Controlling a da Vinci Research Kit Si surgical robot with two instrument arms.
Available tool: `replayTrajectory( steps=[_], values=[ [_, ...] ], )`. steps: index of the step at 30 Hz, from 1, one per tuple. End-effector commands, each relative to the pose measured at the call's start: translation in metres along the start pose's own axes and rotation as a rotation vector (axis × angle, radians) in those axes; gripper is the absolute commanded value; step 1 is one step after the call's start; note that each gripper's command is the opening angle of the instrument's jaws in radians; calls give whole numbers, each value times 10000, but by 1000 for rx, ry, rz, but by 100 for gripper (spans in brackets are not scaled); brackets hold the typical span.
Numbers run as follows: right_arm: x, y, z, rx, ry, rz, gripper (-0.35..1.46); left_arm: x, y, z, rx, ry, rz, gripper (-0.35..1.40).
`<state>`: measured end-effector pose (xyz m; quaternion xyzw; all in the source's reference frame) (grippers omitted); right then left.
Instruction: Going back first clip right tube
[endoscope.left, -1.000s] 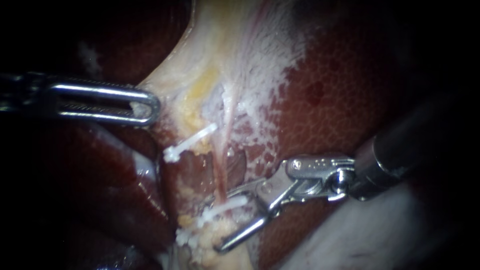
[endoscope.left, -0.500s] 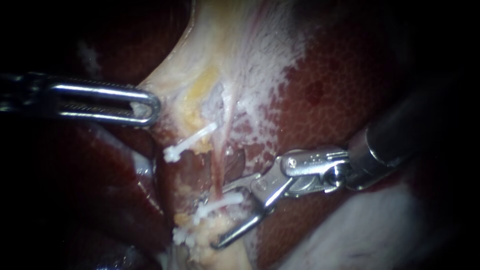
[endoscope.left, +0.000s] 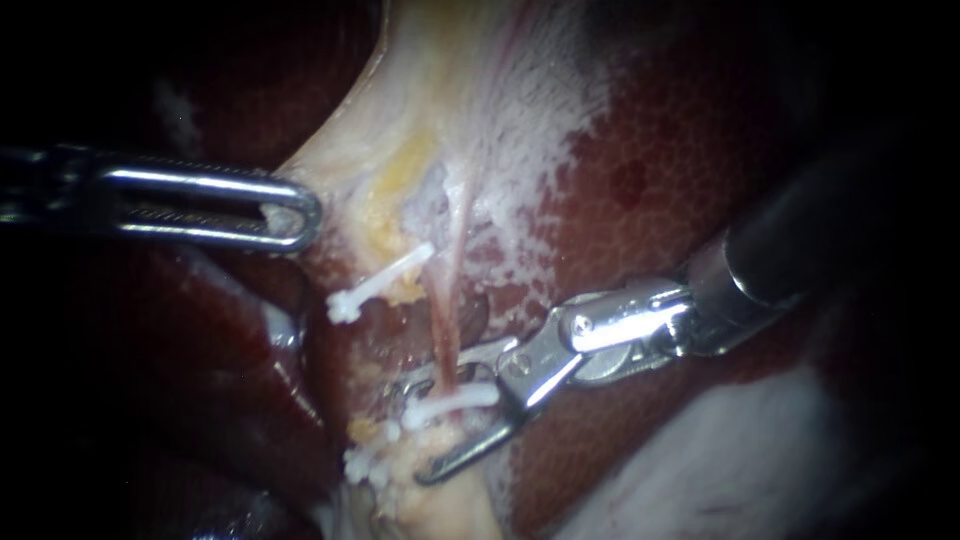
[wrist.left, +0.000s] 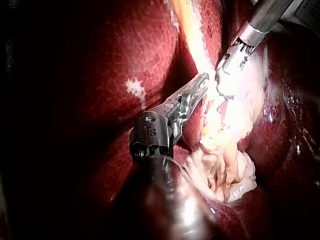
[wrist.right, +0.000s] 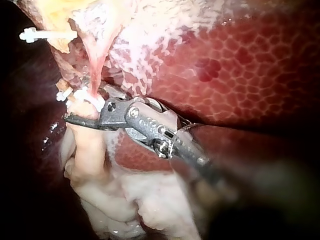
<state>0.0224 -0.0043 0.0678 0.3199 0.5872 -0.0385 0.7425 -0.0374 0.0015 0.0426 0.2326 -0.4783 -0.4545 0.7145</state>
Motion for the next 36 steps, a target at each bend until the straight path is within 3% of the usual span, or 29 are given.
replayTrajectory(
  steps=[1,20,26,36],
  values=[
    [-1,0,0,0,0,1,60,0,0,0,0,0,0,-35],
    [15,-14,-53,-51,15,37,60,3,1,3,1,0,2,-35],
    [16,-26,-73,-56,18,42,60,5,2,5,1,0,3,-35],
    [25,-57,-111,-82,24,61,60,8,5,8,3,1,5,-35]
  ],
)
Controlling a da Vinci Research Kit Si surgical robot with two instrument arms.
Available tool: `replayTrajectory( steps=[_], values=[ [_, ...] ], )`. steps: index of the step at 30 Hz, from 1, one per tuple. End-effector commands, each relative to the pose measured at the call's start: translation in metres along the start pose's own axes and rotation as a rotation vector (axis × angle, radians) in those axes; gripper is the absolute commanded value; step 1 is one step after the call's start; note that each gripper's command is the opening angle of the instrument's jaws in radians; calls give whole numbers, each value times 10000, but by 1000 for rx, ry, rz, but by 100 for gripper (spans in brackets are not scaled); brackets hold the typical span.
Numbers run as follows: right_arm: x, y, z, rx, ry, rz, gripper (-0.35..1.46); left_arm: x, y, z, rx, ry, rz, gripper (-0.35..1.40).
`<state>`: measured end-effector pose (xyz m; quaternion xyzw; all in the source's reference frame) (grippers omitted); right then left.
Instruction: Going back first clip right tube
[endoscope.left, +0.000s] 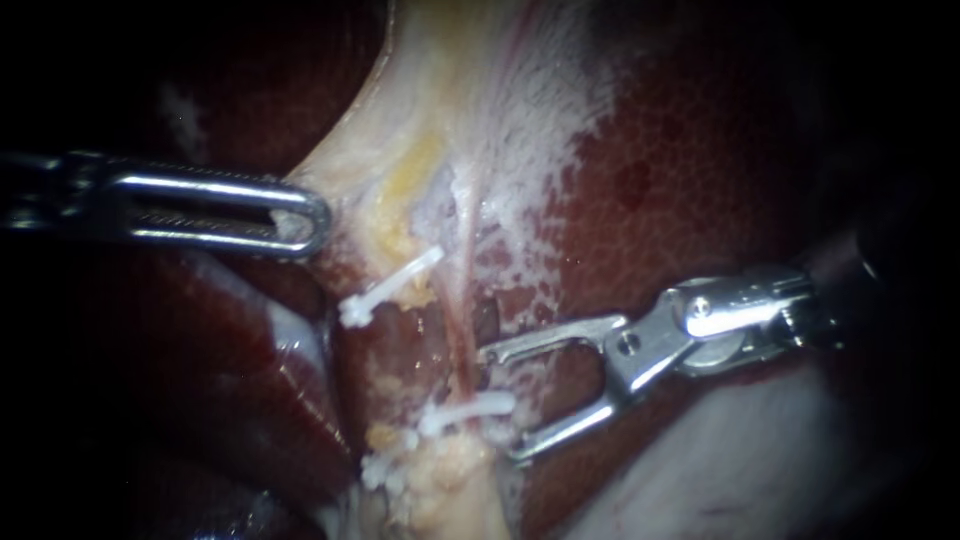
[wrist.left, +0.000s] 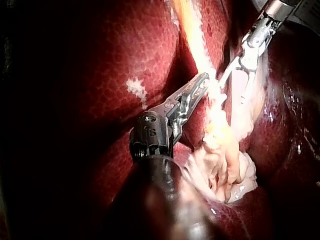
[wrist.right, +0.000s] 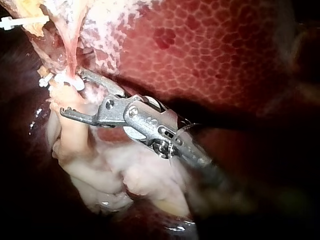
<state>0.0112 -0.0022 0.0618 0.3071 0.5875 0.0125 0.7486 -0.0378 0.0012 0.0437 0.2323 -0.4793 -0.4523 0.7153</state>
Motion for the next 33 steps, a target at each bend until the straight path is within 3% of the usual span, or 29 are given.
replayTrajectory(
  steps=[1,5,14,24,33],
  values=[
    [2,-1,-5,-5,1,4,60,0,1,0,1,0,0,-35],
    [12,-5,-25,-23,7,26,60,2,2,1,1,0,1,-35],
    [31,-3,-63,-71,4,-38,60,5,7,3,1,0,3,-35],
    [55,1,-103,-84,3,-87,60,7,14,6,1,0,5,-35],
    [62,2,-111,-106,1,-85,60,9,17,7,1,0,5,-35]
  ],
)
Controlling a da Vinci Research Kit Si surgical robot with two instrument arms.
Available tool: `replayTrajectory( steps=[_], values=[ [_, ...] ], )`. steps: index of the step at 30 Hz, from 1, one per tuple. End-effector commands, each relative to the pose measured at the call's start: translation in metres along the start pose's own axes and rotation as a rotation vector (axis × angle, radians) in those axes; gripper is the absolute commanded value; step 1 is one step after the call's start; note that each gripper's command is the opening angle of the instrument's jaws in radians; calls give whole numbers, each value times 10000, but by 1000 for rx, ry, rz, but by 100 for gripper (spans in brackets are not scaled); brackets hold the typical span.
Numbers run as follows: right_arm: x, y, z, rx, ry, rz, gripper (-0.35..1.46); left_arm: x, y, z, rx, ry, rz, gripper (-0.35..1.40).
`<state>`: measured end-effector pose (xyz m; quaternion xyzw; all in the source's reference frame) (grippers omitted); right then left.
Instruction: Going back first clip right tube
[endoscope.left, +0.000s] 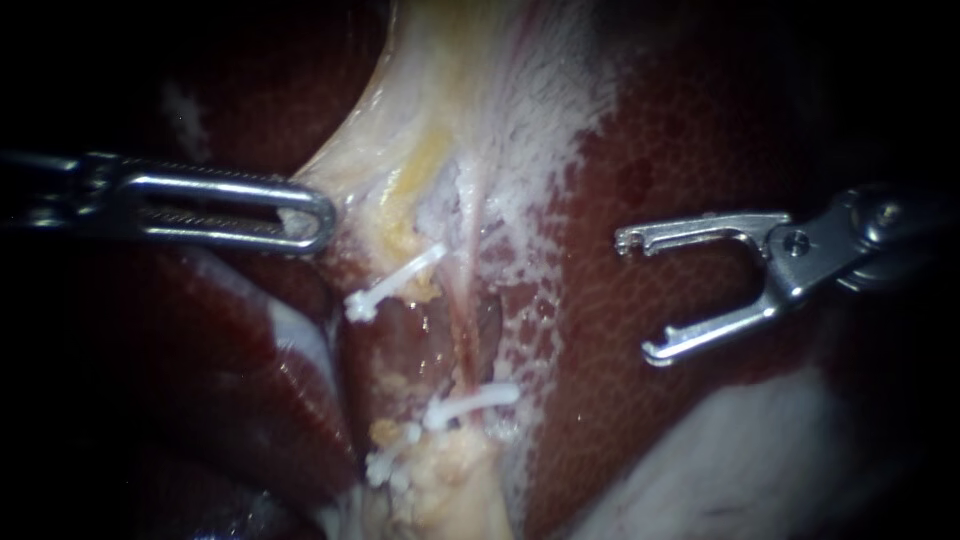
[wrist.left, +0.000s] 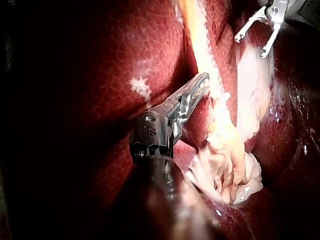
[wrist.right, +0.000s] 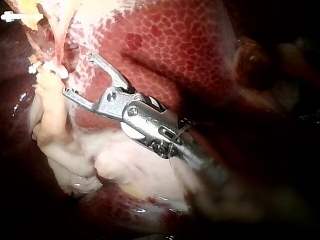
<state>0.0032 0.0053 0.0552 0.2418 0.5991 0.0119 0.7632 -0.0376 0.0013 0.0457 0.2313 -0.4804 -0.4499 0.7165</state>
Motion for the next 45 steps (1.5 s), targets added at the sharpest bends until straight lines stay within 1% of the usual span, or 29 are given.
replayTrajectory(
  steps=[1,14,16,19,23,31,36,45],
  values=[
    [0,0,2,0,-1,0,60,0,0,0,0,0,0,-35],
    [1,-3,9,-4,-1,0,60,3,2,5,1,0,2,-35],
    [1,-3,9,-4,-1,0,60,7,6,10,9,0,10,-35],
    [1,-3,9,-4,-2,0,60,13,12,18,17,13,8,-35],
    [1,-3,9,-4,-2,0,60,25,26,34,29,28,-12,-35],
    [1,-3,9,-4,-2,0,60,38,45,59,40,47,-42,-35],
    [1,-4,9,-4,-2,0,60,44,47,72,48,57,-48,-35],
    [1,-4,9,-4,-2,0,60,48,46,80,58,69,-50,-35]
  ],
)
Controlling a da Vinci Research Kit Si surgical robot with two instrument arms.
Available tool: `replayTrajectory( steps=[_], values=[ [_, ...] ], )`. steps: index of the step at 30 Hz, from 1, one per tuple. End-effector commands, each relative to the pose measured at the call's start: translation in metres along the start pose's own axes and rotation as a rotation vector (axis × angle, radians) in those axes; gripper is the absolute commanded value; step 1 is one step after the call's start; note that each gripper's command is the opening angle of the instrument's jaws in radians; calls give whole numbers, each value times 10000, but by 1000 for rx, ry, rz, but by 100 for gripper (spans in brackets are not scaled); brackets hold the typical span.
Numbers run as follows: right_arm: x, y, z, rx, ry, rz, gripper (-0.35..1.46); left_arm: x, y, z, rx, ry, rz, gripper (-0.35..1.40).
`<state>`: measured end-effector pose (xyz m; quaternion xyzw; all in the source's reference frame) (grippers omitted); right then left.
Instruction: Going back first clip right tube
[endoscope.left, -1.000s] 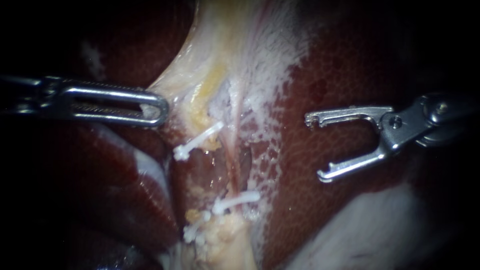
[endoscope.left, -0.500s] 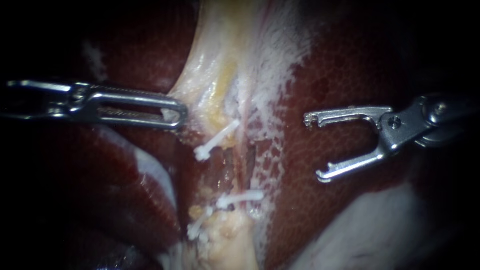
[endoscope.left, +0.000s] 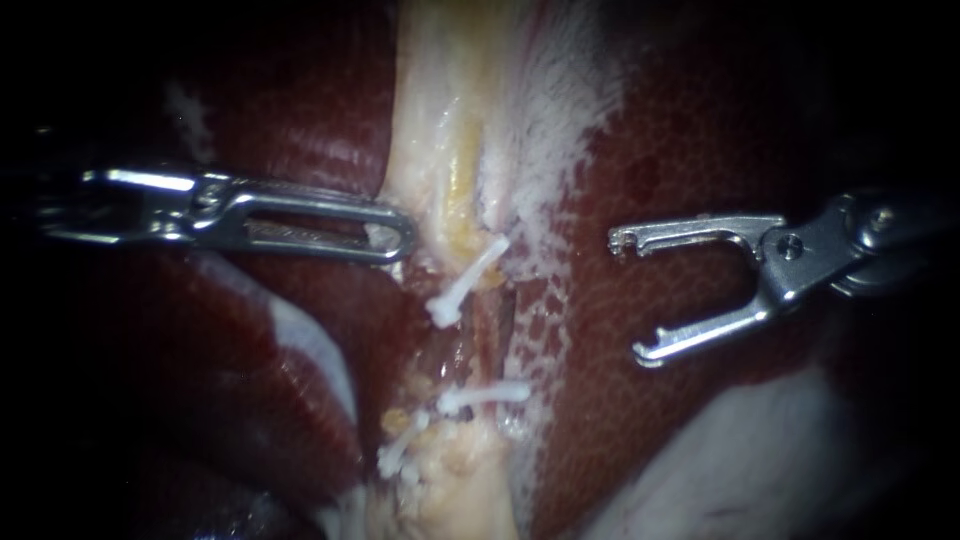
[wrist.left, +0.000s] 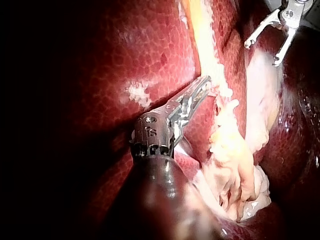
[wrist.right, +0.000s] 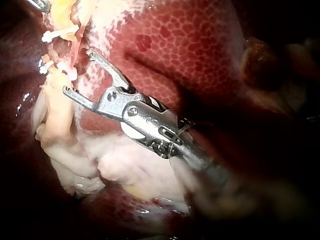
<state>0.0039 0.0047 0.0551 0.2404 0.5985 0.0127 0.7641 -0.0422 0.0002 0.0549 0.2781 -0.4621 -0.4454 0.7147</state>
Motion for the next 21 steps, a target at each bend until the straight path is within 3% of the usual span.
replayTrajectory(
  steps=[1,21],
  values=[
    [0,0,0,0,0,0,60,1,0,1,5,2,0,-35],
    [0,0,-1,0,0,0,60,3,0,3,15,11,-6,-35]
  ],
)
